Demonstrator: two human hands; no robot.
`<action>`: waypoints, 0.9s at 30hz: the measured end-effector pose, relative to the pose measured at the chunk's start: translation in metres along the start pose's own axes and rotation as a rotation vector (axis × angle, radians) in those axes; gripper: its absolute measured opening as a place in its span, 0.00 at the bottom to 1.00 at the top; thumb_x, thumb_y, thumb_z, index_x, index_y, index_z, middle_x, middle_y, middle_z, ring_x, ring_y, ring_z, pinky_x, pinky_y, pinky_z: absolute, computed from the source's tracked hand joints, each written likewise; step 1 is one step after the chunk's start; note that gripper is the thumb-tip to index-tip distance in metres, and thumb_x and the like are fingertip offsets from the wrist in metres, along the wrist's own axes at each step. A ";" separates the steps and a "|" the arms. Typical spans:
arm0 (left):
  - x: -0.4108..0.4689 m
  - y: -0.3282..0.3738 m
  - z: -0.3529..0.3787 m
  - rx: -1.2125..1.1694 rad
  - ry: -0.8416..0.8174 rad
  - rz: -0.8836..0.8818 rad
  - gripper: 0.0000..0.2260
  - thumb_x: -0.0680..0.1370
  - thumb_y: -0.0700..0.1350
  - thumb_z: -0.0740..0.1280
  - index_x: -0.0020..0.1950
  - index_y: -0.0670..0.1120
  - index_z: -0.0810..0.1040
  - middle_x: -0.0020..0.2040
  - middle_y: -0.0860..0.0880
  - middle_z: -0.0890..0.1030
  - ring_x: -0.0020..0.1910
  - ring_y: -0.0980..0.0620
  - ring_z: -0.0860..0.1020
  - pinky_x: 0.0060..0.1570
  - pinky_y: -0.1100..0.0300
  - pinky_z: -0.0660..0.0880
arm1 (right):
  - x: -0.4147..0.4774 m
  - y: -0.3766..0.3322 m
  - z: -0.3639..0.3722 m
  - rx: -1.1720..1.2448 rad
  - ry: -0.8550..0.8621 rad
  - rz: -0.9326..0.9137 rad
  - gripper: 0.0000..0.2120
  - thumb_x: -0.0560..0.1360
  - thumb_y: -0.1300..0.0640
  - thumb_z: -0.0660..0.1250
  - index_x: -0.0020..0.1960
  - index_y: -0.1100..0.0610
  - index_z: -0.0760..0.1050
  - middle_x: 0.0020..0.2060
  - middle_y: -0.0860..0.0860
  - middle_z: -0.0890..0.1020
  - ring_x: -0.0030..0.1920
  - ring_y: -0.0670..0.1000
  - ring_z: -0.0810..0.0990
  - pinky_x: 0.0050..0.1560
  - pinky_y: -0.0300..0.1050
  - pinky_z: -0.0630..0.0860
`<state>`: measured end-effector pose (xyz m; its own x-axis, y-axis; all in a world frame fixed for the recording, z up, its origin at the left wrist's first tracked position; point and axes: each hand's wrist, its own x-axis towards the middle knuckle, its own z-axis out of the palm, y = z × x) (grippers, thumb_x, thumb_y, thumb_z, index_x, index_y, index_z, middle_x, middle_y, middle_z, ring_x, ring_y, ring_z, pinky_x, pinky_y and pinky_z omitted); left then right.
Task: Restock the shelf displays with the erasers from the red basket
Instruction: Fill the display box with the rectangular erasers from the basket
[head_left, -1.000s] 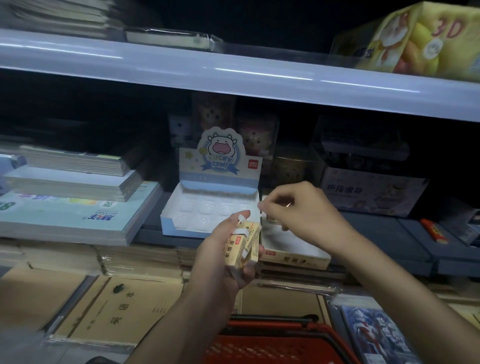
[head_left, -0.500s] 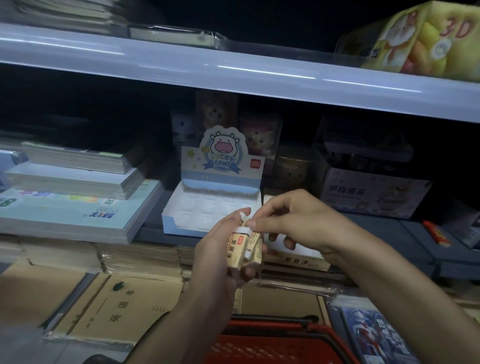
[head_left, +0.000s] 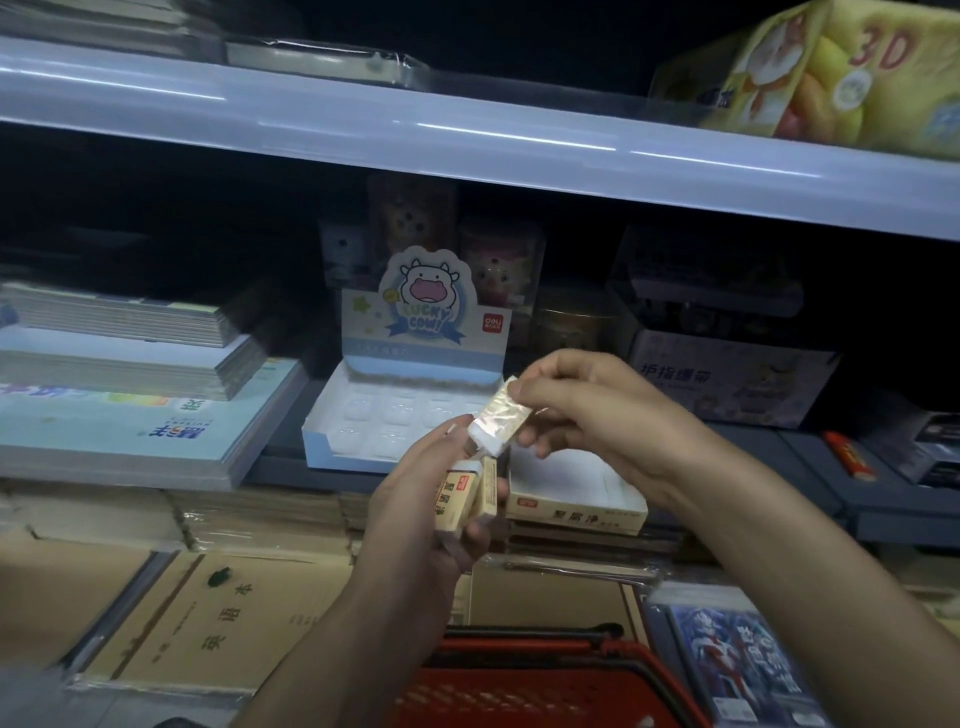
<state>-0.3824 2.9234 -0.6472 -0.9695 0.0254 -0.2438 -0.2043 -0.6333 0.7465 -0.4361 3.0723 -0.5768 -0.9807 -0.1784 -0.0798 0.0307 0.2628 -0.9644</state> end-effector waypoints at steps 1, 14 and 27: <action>0.001 0.000 -0.001 0.005 0.009 -0.001 0.11 0.81 0.48 0.68 0.63 0.51 0.84 0.38 0.43 0.81 0.23 0.56 0.73 0.19 0.68 0.66 | 0.001 -0.001 -0.004 0.007 0.024 -0.013 0.06 0.81 0.64 0.68 0.56 0.66 0.78 0.46 0.67 0.85 0.37 0.54 0.82 0.36 0.43 0.80; -0.003 -0.002 0.002 0.207 0.075 0.085 0.09 0.77 0.45 0.74 0.52 0.58 0.88 0.46 0.46 0.88 0.39 0.49 0.82 0.23 0.63 0.69 | 0.034 0.034 -0.074 -0.543 0.269 0.020 0.14 0.73 0.68 0.73 0.53 0.51 0.82 0.40 0.50 0.87 0.42 0.47 0.87 0.50 0.51 0.85; 0.000 -0.017 0.008 0.423 0.068 0.210 0.07 0.80 0.45 0.72 0.54 0.56 0.88 0.41 0.49 0.88 0.27 0.57 0.78 0.23 0.63 0.68 | 0.043 0.052 -0.079 -0.907 0.190 -0.075 0.17 0.75 0.55 0.77 0.62 0.55 0.82 0.48 0.48 0.83 0.49 0.47 0.81 0.45 0.41 0.79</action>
<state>-0.3800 2.9400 -0.6549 -0.9875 -0.1293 -0.0901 -0.0557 -0.2486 0.9670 -0.4914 3.1534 -0.6108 -0.9916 -0.0881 0.0947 -0.1186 0.9120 -0.3927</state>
